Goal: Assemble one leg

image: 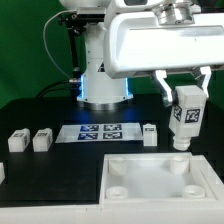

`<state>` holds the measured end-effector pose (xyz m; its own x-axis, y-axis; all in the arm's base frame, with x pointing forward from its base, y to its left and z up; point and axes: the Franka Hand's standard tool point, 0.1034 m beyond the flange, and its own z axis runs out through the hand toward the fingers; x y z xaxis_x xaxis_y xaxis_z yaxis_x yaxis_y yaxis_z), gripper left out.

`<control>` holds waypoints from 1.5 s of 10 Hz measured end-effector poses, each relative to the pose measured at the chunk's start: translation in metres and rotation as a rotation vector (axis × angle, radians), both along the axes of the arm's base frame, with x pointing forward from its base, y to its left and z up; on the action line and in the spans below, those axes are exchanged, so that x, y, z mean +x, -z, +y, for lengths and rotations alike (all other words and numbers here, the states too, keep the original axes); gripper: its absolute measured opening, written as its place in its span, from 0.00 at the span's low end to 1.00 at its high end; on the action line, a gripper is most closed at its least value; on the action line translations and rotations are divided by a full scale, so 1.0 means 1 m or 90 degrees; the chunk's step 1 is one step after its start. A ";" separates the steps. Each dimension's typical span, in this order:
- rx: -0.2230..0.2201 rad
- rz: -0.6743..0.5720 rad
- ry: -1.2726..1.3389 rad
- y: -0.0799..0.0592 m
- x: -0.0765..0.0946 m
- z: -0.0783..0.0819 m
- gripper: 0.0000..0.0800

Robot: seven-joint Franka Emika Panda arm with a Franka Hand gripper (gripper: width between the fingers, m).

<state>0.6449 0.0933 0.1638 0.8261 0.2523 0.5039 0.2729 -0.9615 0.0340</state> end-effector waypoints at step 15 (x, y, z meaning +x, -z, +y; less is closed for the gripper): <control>0.020 0.015 -0.041 0.067 -0.006 0.031 0.37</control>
Offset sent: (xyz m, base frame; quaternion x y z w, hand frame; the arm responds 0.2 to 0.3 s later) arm 0.0000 0.0000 0.0000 0.0000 0.0000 0.0000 1.0000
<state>0.6389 0.1246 0.0964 0.8206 0.2896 0.4927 0.3343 -0.9425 -0.0028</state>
